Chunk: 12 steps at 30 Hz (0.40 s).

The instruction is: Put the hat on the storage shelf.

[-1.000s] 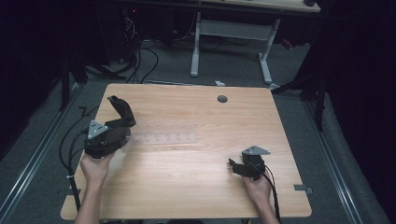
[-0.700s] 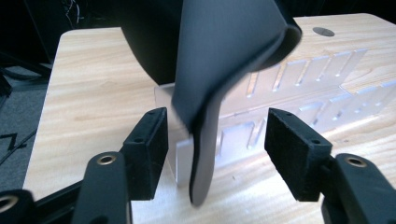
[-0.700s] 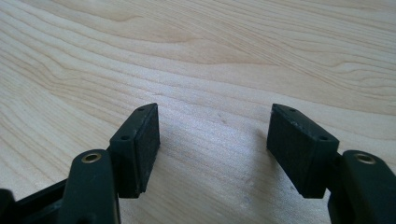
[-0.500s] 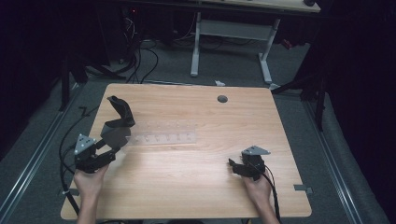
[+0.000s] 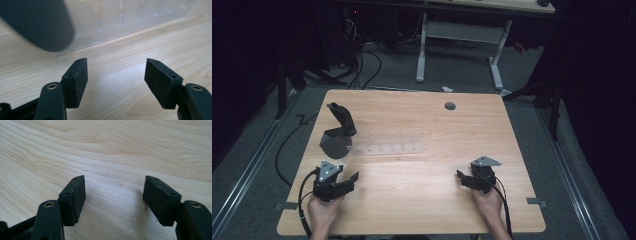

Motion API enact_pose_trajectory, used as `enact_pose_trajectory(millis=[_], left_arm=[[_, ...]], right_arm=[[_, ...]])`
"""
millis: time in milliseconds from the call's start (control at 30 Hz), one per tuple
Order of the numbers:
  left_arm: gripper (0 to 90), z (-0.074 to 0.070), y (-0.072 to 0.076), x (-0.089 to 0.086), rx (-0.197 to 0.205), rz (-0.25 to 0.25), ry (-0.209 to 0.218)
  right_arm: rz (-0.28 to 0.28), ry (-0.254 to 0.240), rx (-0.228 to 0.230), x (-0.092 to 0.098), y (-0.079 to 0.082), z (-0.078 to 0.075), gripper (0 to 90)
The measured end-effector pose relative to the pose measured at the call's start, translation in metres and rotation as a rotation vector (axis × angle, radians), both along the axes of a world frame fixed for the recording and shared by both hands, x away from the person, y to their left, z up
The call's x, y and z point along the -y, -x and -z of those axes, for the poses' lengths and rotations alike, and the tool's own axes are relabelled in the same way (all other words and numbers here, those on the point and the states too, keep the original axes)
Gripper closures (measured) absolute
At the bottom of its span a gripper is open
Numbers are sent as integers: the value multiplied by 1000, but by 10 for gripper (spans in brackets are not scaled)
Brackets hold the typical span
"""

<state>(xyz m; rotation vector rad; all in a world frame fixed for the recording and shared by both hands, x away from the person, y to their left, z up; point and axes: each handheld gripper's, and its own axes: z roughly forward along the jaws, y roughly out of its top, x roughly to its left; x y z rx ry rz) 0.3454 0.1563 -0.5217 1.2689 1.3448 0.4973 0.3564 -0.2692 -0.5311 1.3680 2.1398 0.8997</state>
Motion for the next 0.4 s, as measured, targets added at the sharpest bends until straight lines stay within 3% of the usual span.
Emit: enact_pose_trajectory(millis=[167, 233, 267, 300, 333, 400], left_arm=[[334, 12, -3, 21, -23, 44, -74], [330, 20, -5, 27, -54, 53, -116], [329, 24, -6, 29, -54, 58, -119], [307, 25, -6, 28, -60, 55, -74], [322, 25, -7, 27, -74, 48, -58], [329, 25, -7, 27, -73, 37, -59]], right_arm=[[-2, 1, 0, 0, 0, 0, 349], [-2, 1, 1, 0, 0, 0, 349], [-4, 2, 2, 0, 0, 0, 349], [-4, 2, 2, 0, 0, 0, 348], [-3, 1, 1, 0, 0, 0, 348], [-1, 0, 0, 0, 0, 0, 348]])
